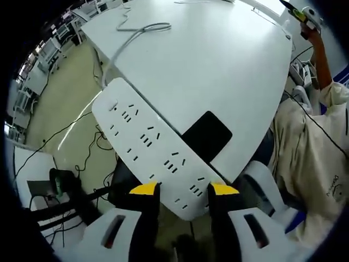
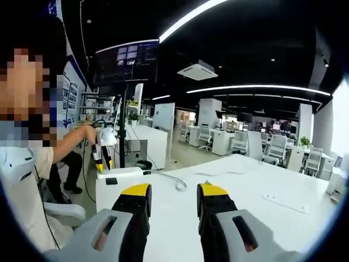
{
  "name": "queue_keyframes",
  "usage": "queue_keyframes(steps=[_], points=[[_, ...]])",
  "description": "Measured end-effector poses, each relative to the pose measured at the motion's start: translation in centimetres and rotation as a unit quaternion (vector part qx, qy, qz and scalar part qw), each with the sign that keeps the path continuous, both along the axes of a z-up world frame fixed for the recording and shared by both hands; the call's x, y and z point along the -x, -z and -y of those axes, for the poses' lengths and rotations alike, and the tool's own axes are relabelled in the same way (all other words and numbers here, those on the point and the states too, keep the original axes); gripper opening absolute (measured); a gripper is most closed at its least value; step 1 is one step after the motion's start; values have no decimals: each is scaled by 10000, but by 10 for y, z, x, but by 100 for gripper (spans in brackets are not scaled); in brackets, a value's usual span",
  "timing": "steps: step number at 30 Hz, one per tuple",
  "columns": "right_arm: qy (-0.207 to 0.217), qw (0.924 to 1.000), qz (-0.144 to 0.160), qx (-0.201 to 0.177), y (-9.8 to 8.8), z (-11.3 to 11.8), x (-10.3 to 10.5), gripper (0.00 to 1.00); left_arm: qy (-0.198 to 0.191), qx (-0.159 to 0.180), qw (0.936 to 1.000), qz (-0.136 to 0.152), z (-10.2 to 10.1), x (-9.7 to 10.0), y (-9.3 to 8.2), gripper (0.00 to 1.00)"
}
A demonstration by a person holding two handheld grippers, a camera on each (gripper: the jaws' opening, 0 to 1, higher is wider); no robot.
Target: Pick up the power strip scattered on the table, fix it on the side mounting bracket of the table, and press the switch
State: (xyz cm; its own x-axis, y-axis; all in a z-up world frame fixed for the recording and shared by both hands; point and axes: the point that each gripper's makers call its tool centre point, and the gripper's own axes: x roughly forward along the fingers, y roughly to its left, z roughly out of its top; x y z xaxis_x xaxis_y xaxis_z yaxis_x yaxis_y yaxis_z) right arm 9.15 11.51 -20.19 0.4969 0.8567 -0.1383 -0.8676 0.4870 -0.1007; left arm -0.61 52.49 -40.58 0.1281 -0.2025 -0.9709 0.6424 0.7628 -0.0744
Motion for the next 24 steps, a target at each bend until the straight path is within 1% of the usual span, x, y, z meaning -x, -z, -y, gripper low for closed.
queue_keyframes(steps=[7, 13, 24], points=[[-173, 9998, -39, 124, -4, -20, -4, 23, 8, 5, 10000, 2, 0, 0, 0, 40], [-315, 9992, -152, 214, -5, -35, -5, 17, 5, 61, 10000, 49, 1, 1, 0, 40], [-464, 9982, -216, 320, -6, -56, -11, 11, 10, 80, 9999, 67, 3, 2, 1, 40]])
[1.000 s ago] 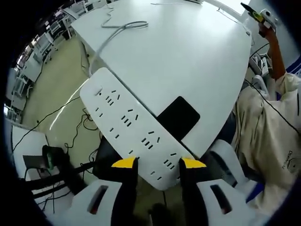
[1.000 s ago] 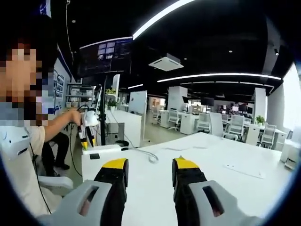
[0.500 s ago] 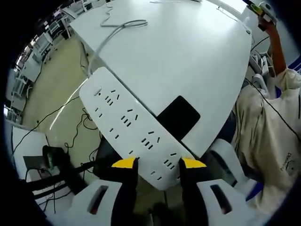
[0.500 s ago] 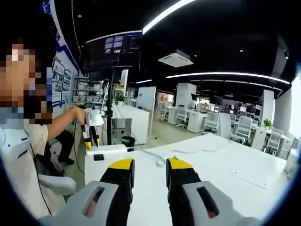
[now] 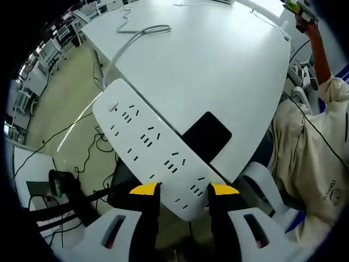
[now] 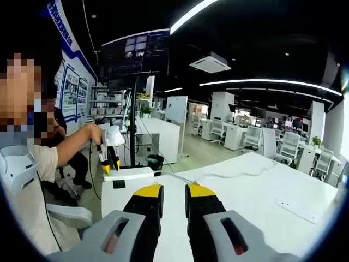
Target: Pick up the power strip scattered on the table, fix it on the side mounting bracket of the table, and press the switch
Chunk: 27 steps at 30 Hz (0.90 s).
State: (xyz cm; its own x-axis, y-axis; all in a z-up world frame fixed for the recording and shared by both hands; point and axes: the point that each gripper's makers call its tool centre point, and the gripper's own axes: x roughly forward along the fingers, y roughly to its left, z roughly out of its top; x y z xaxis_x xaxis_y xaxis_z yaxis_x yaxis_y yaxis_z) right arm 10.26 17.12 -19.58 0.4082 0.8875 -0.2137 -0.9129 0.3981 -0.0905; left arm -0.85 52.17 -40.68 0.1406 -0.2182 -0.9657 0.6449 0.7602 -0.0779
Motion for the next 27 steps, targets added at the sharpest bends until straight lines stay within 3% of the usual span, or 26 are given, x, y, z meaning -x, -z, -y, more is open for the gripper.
queue_keyframes(steps=[15, 27], points=[[-149, 9998, -49, 137, 2, -25, -2, 2, 6, 66, 10000, 59, 2, 1, 0, 40], [-321, 9992, -51, 242, -4, -54, -5, 0, 17, 83, 9999, 69, 1, 1, 0, 40]])
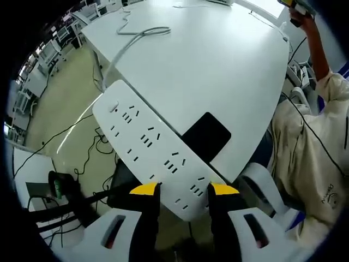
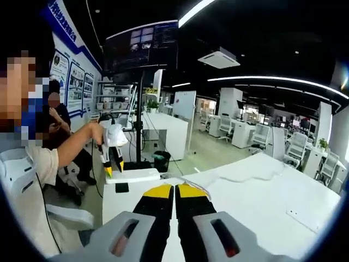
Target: Pick up the power strip scattered on the table, fix it on the side mounting bracket of the table, and press the switch
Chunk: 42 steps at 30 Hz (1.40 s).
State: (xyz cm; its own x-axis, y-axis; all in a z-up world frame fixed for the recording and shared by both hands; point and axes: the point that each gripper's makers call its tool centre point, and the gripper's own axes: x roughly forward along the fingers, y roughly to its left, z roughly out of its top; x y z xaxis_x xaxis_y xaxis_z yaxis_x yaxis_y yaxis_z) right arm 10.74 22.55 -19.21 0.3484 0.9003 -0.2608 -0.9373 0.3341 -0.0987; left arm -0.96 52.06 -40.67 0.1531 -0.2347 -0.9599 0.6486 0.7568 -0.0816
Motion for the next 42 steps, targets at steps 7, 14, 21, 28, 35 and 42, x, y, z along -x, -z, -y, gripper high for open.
queue_keyframes(steps=[7, 14, 21, 28, 35, 42], points=[[-106, 9999, -20, 77, 6, -24, 9, 0, 8, 12, 10000, 20, 0, 0, 0, 40], [-211, 9995, -112, 211, 13, -49, 10, 0, 6, 11, 10000, 9, 1, 0, 1, 40], [-243, 9986, -250, 402, 19, -67, 3, 0, 2, 19, 10000, 15, 1, -2, 1, 39], [-317, 9974, -308, 565, 21, -84, -2, 0, 10, 38, 10000, 38, 1, -2, 2, 39], [-441, 9961, -321, 693, 20, -101, -5, 0, 2, 57, 10000, 59, 2, 0, 2, 39], [-571, 9940, -404, 841, 25, -122, -10, 0, 9, 74, 9999, 77, 2, 1, 3, 39]])
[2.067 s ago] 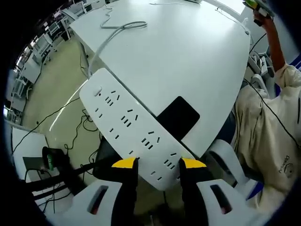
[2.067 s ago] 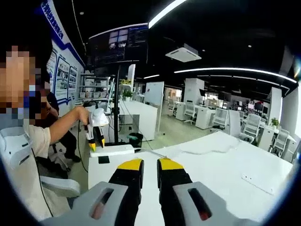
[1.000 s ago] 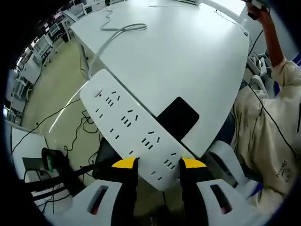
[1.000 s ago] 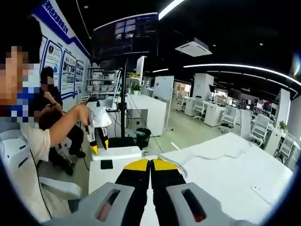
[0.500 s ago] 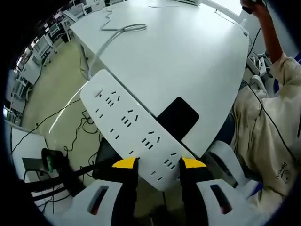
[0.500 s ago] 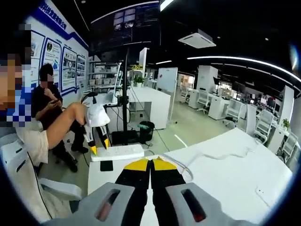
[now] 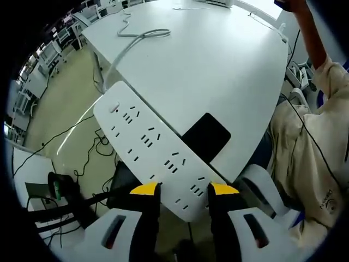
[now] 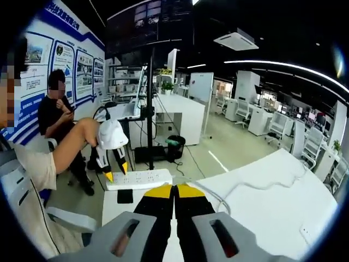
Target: Pick up the power strip scattered on the table, fix it on the side mounting bracket of the table, and press the switch
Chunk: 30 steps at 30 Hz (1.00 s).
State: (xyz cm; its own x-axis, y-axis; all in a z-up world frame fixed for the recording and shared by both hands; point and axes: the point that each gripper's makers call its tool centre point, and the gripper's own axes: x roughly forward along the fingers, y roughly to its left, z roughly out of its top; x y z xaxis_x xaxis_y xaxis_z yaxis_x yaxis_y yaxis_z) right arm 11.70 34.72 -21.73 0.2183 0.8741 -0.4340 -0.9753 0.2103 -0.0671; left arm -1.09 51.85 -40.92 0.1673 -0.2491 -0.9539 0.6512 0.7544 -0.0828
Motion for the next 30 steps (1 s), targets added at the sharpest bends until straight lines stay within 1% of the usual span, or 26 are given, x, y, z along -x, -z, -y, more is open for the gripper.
queue_keyframes(steps=[5, 15, 21, 30], points=[[-82, 9999, -105, 87, 6, -14, -3, 0, 3, -10, 10000, -10, 0, 1, 0, 39], [-267, 9991, -210, 260, 18, -42, 0, 0, 15, -41, 10000, -40, 1, 3, 0, 39], [-421, 9976, -279, 464, 28, -63, -1, 0, 29, -13, 10000, -11, 1, 3, -1, 39], [-659, 9946, -309, 740, 41, -96, 3, 0, 38, 9, 10000, 13, 1, 2, -1, 39]])
